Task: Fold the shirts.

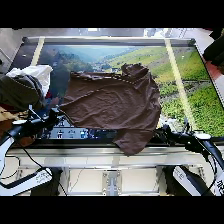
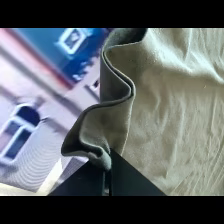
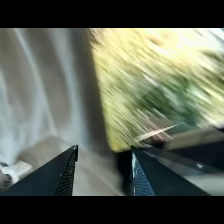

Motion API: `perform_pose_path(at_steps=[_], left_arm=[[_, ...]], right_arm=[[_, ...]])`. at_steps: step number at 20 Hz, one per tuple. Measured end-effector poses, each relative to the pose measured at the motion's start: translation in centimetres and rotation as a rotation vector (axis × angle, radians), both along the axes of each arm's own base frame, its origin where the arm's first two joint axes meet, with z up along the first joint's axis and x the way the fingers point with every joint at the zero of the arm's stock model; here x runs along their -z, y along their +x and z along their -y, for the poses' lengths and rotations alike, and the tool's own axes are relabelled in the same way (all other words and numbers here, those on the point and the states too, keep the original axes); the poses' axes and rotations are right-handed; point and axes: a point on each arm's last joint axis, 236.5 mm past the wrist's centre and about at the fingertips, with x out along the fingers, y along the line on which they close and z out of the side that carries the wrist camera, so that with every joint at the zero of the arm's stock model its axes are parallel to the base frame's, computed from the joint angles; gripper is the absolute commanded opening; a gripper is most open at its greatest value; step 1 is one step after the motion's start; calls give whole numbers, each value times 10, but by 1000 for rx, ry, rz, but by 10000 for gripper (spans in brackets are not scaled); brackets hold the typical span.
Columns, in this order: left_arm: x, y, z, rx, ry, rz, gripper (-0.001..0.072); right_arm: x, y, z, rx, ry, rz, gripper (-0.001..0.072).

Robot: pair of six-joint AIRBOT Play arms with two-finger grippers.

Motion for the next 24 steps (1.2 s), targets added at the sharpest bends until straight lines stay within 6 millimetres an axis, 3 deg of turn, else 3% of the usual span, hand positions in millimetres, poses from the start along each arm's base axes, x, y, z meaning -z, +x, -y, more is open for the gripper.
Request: perform_pose_path(at_steps=[3, 4, 5, 8, 10, 12, 16, 18, 20, 22, 24], left_arm=[[0, 0, 0, 0, -1, 0, 9], [0, 0, 0, 0, -2, 0, 9], [0, 0, 0, 1, -1, 0, 9], [-8, 1, 4, 29, -2, 25, 8], [-35, 5, 7, 76, 0, 97, 8], [-80, 10, 6, 117, 14, 213, 8], [-227, 3, -11, 150, 199, 571, 7], [-312, -20, -13, 146, 382, 762, 7], [-387, -51, -1, 139, 555, 906, 7], [-454, -85, 20, 154, 737, 1023, 7], [-508, -116, 39, 176, 907, 1096, 7]], right_arm=[[8, 9, -19, -4, 22, -2, 370], [10, 12, -24, -2, 30, 0, 238], [13, 15, -27, -5, 25, 6, 11], [7, 28, -36, -33, 27, 64, 10], [-31, 46, -52, -96, 92, 177, 9], [-88, 63, -65, -197, 122, 342, 8], [-239, 62, -83, -484, -8, 762, 10], [-314, 46, -84, -572, -169, 949, 10], [-388, 22, -84, -591, -329, 1103, 9], [-462, -11, -88, -581, -475, 1271, 9], [-524, -48, -88, -544, -630, 1406, 9]])
